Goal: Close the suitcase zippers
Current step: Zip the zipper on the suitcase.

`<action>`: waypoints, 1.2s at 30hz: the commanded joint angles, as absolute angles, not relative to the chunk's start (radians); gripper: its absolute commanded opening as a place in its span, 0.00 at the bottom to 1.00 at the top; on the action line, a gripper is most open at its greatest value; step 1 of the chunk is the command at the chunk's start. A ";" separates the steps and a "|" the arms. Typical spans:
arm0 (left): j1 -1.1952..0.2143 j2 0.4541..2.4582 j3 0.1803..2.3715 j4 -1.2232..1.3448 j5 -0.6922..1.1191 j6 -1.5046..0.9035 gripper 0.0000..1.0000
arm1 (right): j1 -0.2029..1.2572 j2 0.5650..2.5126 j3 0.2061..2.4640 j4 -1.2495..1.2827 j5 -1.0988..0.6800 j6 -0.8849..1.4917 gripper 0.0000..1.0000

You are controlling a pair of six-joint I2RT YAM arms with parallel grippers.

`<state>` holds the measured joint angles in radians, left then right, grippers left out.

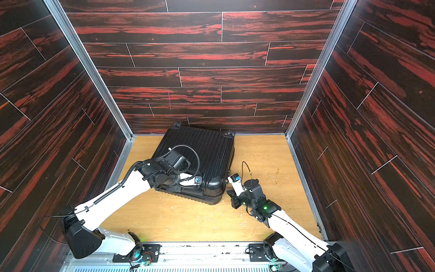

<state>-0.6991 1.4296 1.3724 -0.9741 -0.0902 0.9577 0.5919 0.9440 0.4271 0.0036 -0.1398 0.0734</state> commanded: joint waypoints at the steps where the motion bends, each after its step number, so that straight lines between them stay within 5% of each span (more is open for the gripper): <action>1: -0.666 1.361 1.409 -0.676 -0.329 0.845 0.17 | 0.643 0.906 0.449 0.006 -0.237 0.082 0.00; 24: -0.699 1.394 1.430 -0.638 -0.410 0.721 0.14 | 0.808 0.891 0.453 0.039 -0.266 0.086 0.00; 36: -0.830 1.400 1.399 -0.678 -0.331 0.330 0.12 | 0.834 0.930 0.440 0.112 -0.176 0.102 0.00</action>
<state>-0.8192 1.4395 1.3716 -0.9230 -0.3126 0.7040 0.8021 0.9226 0.4271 -0.0105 -0.0795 0.1040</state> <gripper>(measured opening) 0.369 0.047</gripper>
